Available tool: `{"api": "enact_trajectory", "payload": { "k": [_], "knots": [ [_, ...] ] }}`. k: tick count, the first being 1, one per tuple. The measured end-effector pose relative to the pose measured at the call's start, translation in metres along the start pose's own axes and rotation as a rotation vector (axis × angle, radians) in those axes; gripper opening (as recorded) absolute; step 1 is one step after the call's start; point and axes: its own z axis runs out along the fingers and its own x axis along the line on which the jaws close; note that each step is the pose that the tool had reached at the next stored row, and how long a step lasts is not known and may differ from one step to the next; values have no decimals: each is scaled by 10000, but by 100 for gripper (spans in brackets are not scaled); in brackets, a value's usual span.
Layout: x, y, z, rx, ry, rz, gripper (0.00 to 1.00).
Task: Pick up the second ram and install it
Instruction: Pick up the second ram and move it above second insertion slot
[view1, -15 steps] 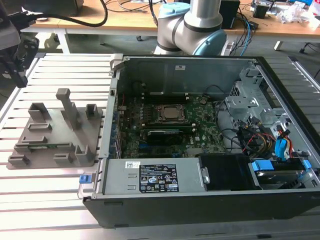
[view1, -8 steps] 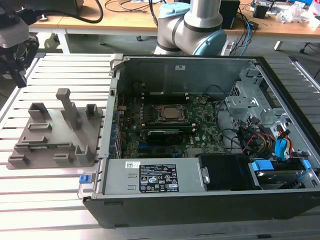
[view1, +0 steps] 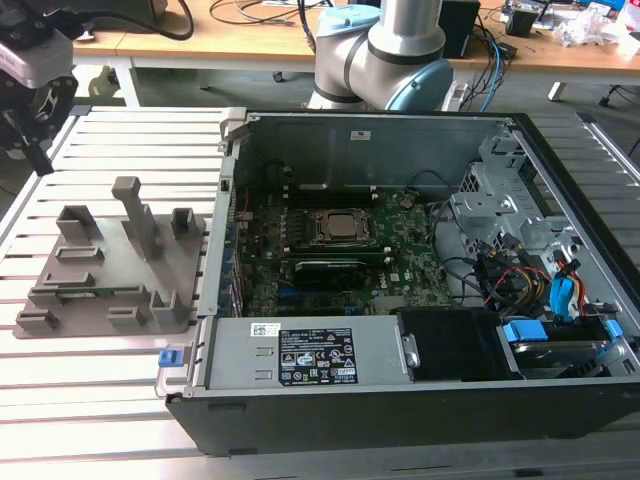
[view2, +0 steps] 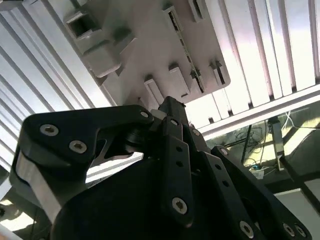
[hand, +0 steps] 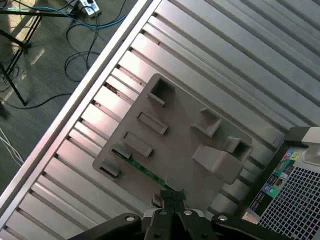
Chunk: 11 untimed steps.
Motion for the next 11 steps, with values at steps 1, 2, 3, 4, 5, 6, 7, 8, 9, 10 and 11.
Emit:
{"api": "enact_trajectory", "payload": {
  "k": [1, 2, 3, 4, 5, 6, 7, 8, 9, 10, 11],
  "knots": [
    [0, 0, 0, -2, 5, -307, 11],
    [0, 0, 0, -4, 10, -619, 11],
    [0, 0, 0, -6, 15, -937, 11],
    [0, 0, 0, -8, 21, -1264, 11],
    [0, 0, 0, -10, 24, -1464, 11],
    [0, 0, 0, -11, 27, -1601, 11],
    [0, 0, 0, -12, 28, -1713, 11],
    [0, 0, 0, -13, 31, -1887, 11],
    [0, 0, 0, -14, 35, -2141, 11],
    [0, 0, 0, -16, 38, -2282, 11],
    [0, 0, 0, -16, 39, -2394, 11]
  ]
}}
